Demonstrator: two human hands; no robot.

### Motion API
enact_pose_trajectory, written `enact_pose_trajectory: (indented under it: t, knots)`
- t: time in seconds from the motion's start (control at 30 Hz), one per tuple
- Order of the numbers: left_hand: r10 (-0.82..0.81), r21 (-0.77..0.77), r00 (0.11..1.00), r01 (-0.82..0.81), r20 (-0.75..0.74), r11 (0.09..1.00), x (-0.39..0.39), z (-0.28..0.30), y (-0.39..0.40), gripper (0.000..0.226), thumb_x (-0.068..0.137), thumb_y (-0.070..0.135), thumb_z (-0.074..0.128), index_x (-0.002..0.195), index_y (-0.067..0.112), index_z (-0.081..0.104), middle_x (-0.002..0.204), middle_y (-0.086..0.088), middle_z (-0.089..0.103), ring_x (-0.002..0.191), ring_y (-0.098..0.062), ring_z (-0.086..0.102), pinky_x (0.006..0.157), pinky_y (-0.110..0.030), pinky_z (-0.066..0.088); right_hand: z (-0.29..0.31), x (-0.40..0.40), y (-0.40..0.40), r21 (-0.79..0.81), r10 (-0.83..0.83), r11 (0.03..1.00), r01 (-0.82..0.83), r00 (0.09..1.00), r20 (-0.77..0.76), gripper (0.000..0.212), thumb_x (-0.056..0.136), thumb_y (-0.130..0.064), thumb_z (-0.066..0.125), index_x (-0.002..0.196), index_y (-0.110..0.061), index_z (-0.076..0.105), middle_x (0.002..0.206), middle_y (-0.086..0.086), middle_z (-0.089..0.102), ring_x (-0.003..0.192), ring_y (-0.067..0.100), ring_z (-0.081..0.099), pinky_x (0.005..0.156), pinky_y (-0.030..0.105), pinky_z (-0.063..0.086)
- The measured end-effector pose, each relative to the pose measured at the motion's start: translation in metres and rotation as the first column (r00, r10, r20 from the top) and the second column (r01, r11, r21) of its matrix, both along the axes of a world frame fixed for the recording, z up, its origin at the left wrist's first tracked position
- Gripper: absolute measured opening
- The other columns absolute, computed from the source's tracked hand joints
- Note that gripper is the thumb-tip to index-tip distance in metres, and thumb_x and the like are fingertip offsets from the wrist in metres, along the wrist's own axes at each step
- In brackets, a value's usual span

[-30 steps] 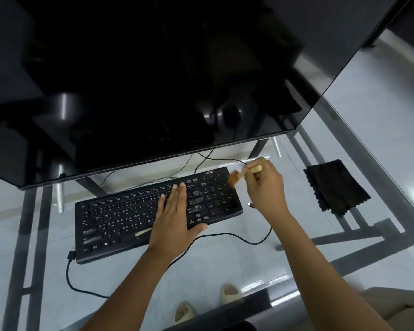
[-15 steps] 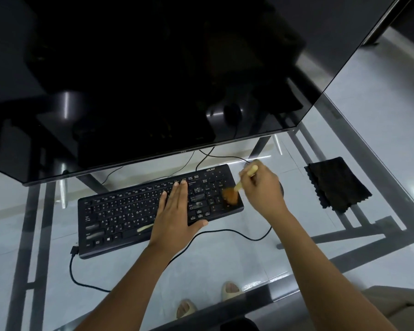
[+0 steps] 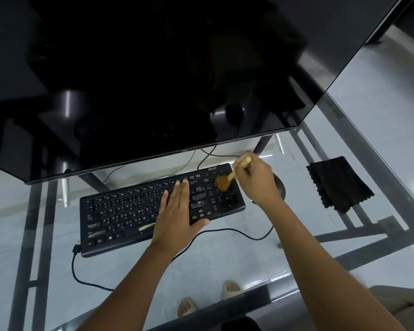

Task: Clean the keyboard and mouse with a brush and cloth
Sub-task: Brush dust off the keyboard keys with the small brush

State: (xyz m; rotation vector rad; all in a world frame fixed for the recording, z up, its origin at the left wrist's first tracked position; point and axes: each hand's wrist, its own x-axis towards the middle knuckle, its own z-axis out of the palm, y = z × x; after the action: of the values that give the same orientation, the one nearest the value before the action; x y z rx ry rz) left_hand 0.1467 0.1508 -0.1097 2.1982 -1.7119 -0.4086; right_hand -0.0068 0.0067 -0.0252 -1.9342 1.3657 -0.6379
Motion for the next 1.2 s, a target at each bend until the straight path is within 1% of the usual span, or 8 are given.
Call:
enact_pose_trajectory:
  t: [0.33,0.43,0.53,0.63,0.77,0.9,1.07,1.2]
  knots:
    - [0.016,-0.017,1.0,-0.016,-0.025,1.0,0.0,0.0,0.002,0.107,0.081,0.07,0.051,0.153,0.013,-0.003,0.162,-0.001,0.008,0.147,-0.008,-0.005,0.12,-0.034,-0.005,0.001,0.013,0.0,-0.121,-0.083,0.988,0.095,0.991,0.104,0.007,0.093,-0.008,0.057,0.088,-0.012,0.06,0.09,0.005,0.064,0.074,-0.003,0.062,0.066,0.009,0.047]
    - [0.008,-0.017,1.0,-0.008,-0.025,1.0,0.002,0.002,0.003,0.106,0.081,0.07,0.052,0.153,0.014,-0.003,0.162,0.0,0.007,0.147,-0.007,-0.006,0.12,-0.033,-0.005,0.006,0.014,0.0,0.069,-0.04,0.997,0.027,0.98,0.196,0.006,0.095,-0.01,0.055,0.09,-0.012,0.059,0.079,0.008,0.069,0.069,0.014,0.07,0.07,0.026,0.059]
    - [0.006,-0.021,0.999,-0.007,-0.038,1.0,0.004,0.003,0.005,0.106,0.081,0.07,0.053,0.153,0.015,-0.003,0.162,0.001,0.006,0.145,-0.004,-0.009,0.12,-0.032,-0.005,0.003,0.011,0.003,0.012,0.028,1.0,-0.028,1.0,-0.007,0.005,0.095,-0.012,0.056,0.09,-0.01,0.057,0.077,0.001,0.066,0.062,0.008,0.063,0.062,0.019,0.054]
    - [-0.006,-0.027,0.999,0.005,-0.042,1.0,0.004,0.004,0.005,0.106,0.081,0.07,0.052,0.153,0.016,-0.005,0.162,0.002,0.004,0.144,-0.003,-0.01,0.12,-0.031,-0.006,0.009,-0.001,0.007,-0.1,-0.118,0.987,0.122,0.992,0.047,0.006,0.093,-0.011,0.055,0.089,-0.012,0.058,0.08,0.002,0.067,0.061,0.003,0.058,0.057,0.018,0.045]
    - [0.002,-0.034,0.999,-0.003,-0.037,0.999,0.005,0.003,0.006,0.106,0.081,0.07,0.053,0.153,0.015,-0.004,0.161,0.001,0.007,0.146,-0.006,-0.006,0.12,-0.031,-0.005,0.006,-0.012,0.025,0.122,0.127,0.984,-0.131,0.991,0.044,0.01,0.093,-0.006,0.055,0.084,-0.008,0.059,0.064,0.0,0.068,0.057,0.007,0.065,0.058,0.023,0.052]
    - [0.01,-0.04,0.998,-0.012,-0.06,0.999,0.004,0.004,0.005,0.106,0.08,0.068,0.056,0.154,0.016,0.0,0.161,0.002,0.01,0.147,-0.006,-0.004,0.121,-0.032,-0.004,-0.002,-0.022,0.027,-0.153,-0.059,0.986,0.06,0.998,0.009,0.015,0.092,-0.006,0.055,0.083,-0.018,0.057,0.076,-0.005,0.064,0.06,0.005,0.057,0.058,0.016,0.045]
    - [0.014,-0.035,0.999,-0.016,-0.049,0.999,0.005,0.002,0.005,0.106,0.08,0.068,0.056,0.154,0.016,0.0,0.161,0.003,0.01,0.146,-0.005,-0.004,0.12,-0.031,-0.004,-0.001,-0.018,0.026,0.121,0.101,0.988,-0.099,0.995,-0.013,0.01,0.094,-0.012,0.055,0.086,-0.009,0.06,0.061,-0.006,0.066,0.054,0.004,0.064,0.056,0.024,0.054]
    - [0.013,-0.045,0.998,-0.015,-0.058,0.999,0.004,0.002,0.004,0.106,0.08,0.067,0.058,0.154,0.016,0.001,0.161,0.003,0.011,0.145,-0.004,-0.005,0.12,-0.032,-0.004,0.002,-0.015,0.011,0.029,-0.16,0.987,0.158,0.983,0.091,0.009,0.095,-0.016,0.052,0.091,-0.012,0.059,0.075,0.0,0.07,0.068,0.015,0.068,0.066,0.034,0.057]
